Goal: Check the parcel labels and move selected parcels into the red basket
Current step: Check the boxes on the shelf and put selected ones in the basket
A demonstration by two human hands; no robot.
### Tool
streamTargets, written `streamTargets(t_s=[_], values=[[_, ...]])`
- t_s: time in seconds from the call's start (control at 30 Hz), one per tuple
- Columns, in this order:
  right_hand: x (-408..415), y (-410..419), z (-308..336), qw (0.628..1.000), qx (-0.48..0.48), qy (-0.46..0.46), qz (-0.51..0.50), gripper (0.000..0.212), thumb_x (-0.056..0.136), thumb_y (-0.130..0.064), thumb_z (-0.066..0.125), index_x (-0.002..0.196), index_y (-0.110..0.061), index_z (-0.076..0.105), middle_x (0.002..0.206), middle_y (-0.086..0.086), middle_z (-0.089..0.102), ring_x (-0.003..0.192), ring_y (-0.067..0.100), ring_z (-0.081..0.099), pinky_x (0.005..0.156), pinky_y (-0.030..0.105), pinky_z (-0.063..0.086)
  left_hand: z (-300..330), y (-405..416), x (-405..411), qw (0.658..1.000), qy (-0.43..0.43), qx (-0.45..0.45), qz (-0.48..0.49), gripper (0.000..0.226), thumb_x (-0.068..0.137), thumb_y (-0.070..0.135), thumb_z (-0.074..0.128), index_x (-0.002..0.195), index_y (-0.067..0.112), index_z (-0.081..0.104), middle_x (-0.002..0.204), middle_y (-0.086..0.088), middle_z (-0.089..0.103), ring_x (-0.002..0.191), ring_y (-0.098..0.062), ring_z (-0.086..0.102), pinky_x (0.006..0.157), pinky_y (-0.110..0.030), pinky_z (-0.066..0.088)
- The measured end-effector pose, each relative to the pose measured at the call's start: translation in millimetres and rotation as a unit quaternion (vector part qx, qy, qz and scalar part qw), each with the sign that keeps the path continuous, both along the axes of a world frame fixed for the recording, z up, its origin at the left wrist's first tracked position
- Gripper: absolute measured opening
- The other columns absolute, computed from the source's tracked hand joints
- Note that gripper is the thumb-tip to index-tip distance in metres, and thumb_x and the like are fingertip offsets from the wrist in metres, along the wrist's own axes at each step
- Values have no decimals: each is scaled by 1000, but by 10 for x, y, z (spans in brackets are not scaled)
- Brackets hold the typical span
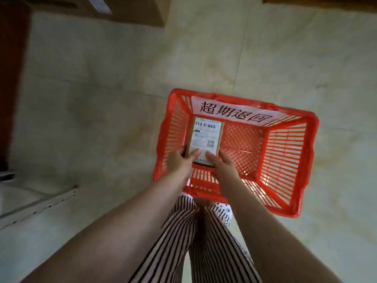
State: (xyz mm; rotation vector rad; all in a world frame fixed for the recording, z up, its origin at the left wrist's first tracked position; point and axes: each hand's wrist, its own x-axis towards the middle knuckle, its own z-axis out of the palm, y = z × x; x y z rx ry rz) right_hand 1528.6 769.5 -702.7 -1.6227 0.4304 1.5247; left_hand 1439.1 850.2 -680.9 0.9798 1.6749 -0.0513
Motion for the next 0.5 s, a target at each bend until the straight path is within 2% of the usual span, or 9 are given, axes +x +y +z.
streamTargets(t_s=[0.1,0.17,0.3,0.37,0.5], values=[[-16,76,-672,995,-9,-58,77,48,89,-35,69,134,-24,58,108,8,75,92,33,74,85,52,59,-703,19,15,1000,11,-1,13,35,88,37,67,119,20,67,107,3,71,83,-16,66,73,-27,49],[1,159,-981,991,-12,-87,105,44,92,-37,65,132,-23,58,112,5,73,94,29,73,81,45,61,-1040,74,36,1000,11,6,3,37,91,36,64,122,18,65,114,-1,71,90,-17,66,74,-25,47],[6,324,-1492,985,9,-123,118,33,96,-27,60,129,-19,61,110,-2,70,87,10,66,75,25,55,-1560,171,83,999,35,41,-4,38,92,33,64,124,12,64,118,-7,69,108,-25,65,89,-26,47],[-6,395,-1715,983,15,-134,121,32,97,-23,60,129,-18,61,110,1,69,86,8,64,70,18,49,-1795,215,103,998,33,45,13,37,91,29,64,124,11,64,118,-8,69,108,-26,65,88,-26,47],[-59,422,-1895,981,10,-146,126,37,96,-23,60,133,-19,57,111,0,68,105,20,65,91,34,53,-1932,258,133,998,29,33,41,37,93,24,63,127,9,62,120,-10,68,109,-26,65,82,-21,45]])
